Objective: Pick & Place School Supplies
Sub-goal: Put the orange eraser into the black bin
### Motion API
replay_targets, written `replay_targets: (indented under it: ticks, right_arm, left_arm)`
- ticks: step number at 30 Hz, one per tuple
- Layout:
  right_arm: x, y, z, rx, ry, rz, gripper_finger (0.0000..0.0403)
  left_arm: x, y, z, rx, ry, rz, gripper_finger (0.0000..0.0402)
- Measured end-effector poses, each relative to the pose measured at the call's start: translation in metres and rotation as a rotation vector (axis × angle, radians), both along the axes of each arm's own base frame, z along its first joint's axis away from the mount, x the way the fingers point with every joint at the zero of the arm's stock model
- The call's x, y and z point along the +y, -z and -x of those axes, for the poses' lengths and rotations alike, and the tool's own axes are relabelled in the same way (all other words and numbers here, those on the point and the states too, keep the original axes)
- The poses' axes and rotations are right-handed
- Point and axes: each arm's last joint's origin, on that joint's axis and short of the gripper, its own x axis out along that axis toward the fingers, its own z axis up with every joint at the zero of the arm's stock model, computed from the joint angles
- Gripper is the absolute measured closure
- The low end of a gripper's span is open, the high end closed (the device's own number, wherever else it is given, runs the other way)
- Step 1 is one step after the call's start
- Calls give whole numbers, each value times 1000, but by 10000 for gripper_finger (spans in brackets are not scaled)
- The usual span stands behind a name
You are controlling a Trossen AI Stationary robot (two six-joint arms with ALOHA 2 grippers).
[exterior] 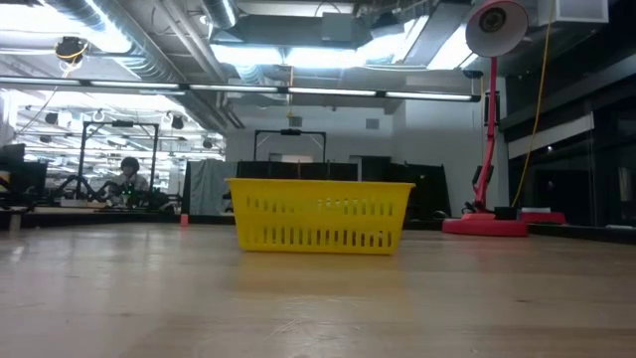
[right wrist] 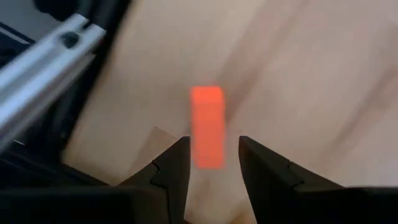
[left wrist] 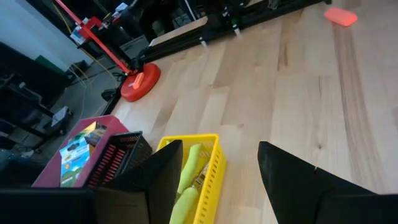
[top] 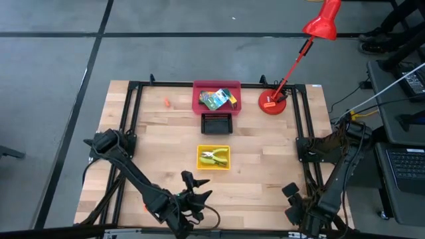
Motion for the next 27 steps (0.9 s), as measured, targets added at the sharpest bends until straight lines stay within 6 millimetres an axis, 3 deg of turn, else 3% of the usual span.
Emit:
replay_targets:
  ticks: [15, 27]
  right_arm:
    - [16, 31, -5, 20, -4, 12, 263]
    - [10, 42, -3, 1, 20, 50, 263]
  left_arm:
    - [-3, 4, 1, -6, -3, 6, 192]
    - [-5, 4, 2, -6, 3, 10, 197]
